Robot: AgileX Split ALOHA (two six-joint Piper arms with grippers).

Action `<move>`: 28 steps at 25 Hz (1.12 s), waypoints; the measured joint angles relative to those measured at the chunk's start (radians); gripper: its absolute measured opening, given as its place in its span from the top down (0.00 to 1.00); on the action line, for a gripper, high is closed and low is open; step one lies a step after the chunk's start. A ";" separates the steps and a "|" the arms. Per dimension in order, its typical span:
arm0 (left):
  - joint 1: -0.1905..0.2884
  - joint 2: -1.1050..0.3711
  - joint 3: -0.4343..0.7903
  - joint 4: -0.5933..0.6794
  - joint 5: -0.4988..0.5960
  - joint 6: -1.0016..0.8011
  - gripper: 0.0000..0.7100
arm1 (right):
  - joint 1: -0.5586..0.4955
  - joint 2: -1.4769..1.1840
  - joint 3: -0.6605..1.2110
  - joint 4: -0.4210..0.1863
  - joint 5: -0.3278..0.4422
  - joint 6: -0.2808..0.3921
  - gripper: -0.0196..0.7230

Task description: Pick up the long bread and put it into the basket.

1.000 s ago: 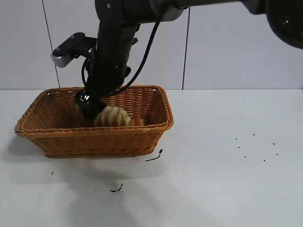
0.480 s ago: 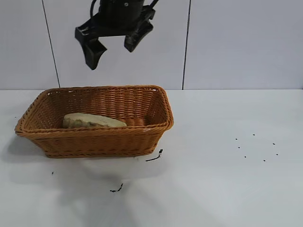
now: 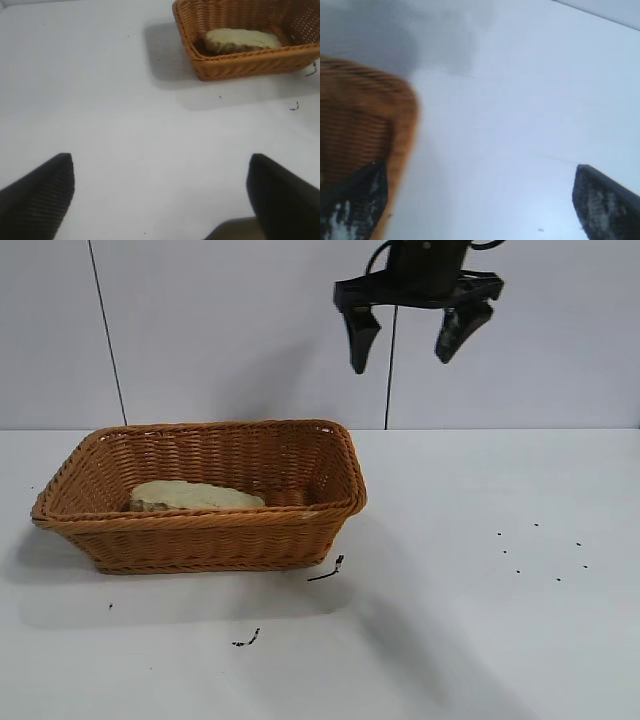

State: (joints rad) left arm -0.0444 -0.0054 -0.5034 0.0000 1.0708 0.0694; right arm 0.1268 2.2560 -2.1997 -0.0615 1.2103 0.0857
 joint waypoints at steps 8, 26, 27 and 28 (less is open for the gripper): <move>0.000 0.000 0.000 0.000 0.000 0.000 0.02 | -0.130 0.000 0.000 0.005 0.001 -0.022 0.04; 0.000 0.000 0.000 0.000 0.000 0.000 0.02 | -0.130 -0.568 0.674 0.062 -0.001 -0.063 0.04; 0.000 0.000 0.000 0.000 0.000 0.000 0.02 | -0.130 -0.612 0.739 0.062 -0.001 -0.063 0.04; 0.000 0.000 0.000 0.000 0.000 0.000 0.02 | -0.130 -0.665 0.805 0.062 -0.001 -0.063 0.04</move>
State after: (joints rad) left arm -0.0444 -0.0054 -0.5034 0.0000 1.0708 0.0694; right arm -0.0032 1.5907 -1.3952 0.0000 1.2093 0.0230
